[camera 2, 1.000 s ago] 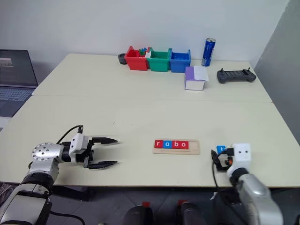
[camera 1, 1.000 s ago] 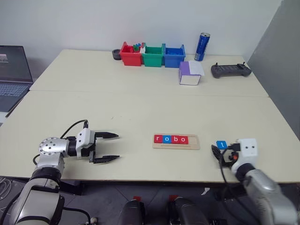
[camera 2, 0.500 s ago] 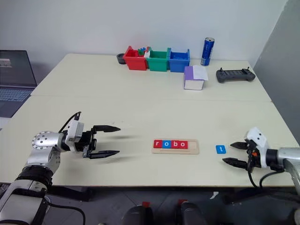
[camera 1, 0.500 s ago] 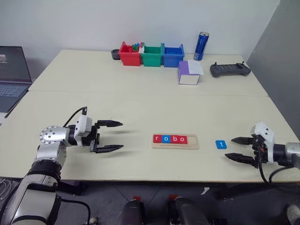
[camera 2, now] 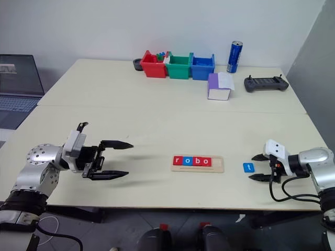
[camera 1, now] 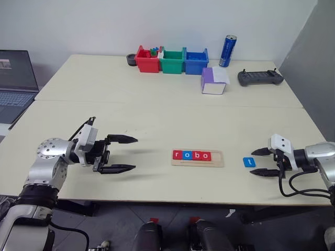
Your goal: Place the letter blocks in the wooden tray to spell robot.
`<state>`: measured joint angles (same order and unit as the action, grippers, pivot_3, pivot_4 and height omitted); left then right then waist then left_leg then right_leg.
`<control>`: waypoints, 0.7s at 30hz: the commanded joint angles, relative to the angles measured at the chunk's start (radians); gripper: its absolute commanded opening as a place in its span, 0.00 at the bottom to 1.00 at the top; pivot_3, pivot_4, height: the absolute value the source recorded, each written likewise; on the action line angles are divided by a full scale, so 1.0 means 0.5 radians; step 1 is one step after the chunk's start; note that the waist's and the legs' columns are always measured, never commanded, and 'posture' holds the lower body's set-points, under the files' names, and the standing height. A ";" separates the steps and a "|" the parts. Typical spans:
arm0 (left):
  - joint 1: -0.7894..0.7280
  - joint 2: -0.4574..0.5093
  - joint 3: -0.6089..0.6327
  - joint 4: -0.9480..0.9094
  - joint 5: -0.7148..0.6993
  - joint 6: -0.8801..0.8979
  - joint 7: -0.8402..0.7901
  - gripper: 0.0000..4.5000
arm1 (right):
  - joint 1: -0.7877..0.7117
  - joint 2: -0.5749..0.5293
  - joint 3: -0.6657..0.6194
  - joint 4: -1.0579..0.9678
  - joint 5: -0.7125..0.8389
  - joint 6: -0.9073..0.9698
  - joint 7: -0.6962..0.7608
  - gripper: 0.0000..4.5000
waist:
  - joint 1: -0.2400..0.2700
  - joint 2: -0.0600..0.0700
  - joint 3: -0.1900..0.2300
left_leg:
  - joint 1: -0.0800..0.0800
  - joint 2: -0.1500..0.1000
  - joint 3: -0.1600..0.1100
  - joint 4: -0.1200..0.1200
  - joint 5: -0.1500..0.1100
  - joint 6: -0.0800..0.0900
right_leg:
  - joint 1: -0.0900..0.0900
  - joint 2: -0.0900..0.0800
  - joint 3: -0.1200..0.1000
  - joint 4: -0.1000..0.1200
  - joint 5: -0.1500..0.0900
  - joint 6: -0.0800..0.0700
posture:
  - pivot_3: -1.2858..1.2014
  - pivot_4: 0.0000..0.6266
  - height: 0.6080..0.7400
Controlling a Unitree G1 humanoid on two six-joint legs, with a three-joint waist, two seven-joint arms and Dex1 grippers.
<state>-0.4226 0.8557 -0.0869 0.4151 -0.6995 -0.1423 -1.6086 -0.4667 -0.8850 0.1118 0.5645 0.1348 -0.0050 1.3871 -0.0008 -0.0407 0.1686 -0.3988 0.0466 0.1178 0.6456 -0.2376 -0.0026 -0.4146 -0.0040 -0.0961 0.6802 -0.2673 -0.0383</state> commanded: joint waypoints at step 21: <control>-0.019 -0.052 0.133 -0.001 0.137 -0.025 -0.012 1.00 | 0.141 -0.083 -0.181 -0.970 0.206 0.680 -0.094 0.13 | 0.003 0.007 0.004 | -0.003 0.000 0.001 0.000 0.000 0.000 | -0.003 -0.001 0.001 0.001 0.000 -0.001 | 0.52 0.24 1.00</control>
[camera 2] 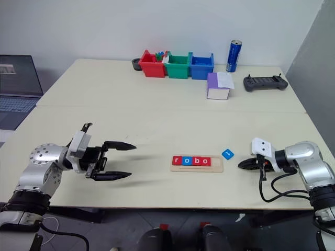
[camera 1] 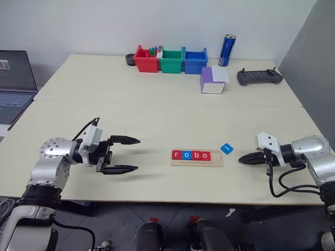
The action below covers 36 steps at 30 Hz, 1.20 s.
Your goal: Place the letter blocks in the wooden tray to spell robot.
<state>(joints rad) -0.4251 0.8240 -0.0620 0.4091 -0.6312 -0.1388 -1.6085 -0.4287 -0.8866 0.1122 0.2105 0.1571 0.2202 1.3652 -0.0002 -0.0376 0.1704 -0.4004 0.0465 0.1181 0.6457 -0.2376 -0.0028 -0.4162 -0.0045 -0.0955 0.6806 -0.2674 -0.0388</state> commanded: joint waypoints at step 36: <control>-0.003 0.019 0.004 0.344 -0.003 -0.332 -0.012 1.00 | 0.314 0.577 -0.179 -0.558 0.031 0.607 -1.272 0.74 | -0.004 0.000 0.000 | -0.003 -0.001 0.003 -0.001 0.000 0.000 | -0.005 -0.001 0.003 0.001 0.000 0.000 | 0.52 0.24 1.00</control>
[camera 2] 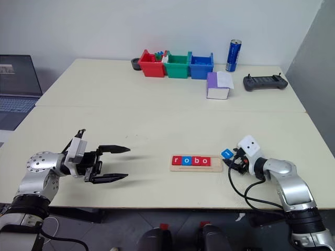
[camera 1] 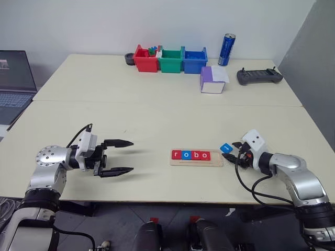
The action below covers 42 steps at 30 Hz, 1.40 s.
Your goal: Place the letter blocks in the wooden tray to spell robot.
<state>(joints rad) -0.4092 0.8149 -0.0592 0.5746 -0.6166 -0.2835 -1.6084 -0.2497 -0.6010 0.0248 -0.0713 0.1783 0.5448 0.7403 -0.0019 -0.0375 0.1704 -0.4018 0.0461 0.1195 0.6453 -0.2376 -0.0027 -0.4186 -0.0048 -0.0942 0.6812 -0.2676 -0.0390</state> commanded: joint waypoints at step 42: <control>-0.248 0.022 -0.144 0.045 -0.027 0.017 -0.012 1.00 | 0.042 -0.610 -0.279 0.413 0.179 -0.603 0.760 0.99 | 0.004 0.000 0.001 | 0.002 0.000 0.001 0.001 0.000 0.000 | 0.002 0.001 0.001 0.000 0.001 0.001 | 0.52 0.24 1.00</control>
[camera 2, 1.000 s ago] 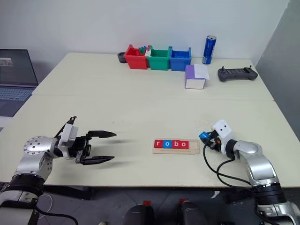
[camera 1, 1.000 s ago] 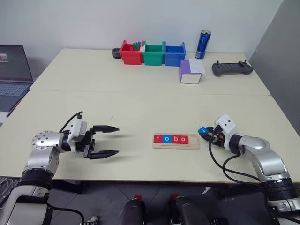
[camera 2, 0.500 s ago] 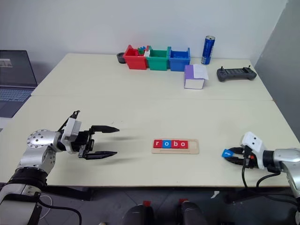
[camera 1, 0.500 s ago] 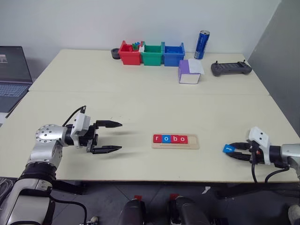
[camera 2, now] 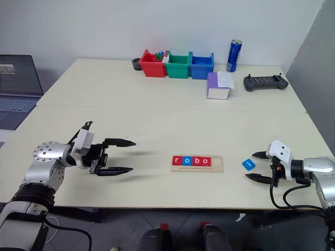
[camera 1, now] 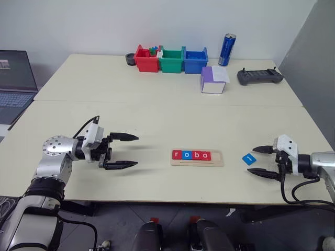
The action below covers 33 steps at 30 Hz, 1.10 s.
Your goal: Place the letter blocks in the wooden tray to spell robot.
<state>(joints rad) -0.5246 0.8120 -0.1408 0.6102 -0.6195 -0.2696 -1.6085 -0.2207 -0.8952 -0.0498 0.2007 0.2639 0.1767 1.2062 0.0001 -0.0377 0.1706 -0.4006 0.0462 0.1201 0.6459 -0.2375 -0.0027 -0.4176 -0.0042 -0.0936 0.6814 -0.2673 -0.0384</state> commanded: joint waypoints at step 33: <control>-0.096 -0.028 -0.022 -0.061 0.022 0.055 -0.012 1.00 | 0.553 1.612 -0.194 -1.558 -0.410 1.314 -2.542 0.99 | -0.012 -0.003 -0.004 | -0.001 0.000 -0.002 -0.001 0.002 -0.003 | -0.002 0.000 0.000 0.002 0.000 -0.001 | 0.52 0.24 1.00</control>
<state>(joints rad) -0.5564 0.7857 -0.1543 0.6073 -0.6075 -0.2456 -1.6085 0.0595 -0.0982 -0.1357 -0.5774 0.0604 0.8489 -0.0497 -0.0057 -0.0392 0.1686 -0.4014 0.0463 0.1189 0.6453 -0.2367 -0.0043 -0.4187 -0.0043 -0.0934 0.6825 -0.2675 -0.0388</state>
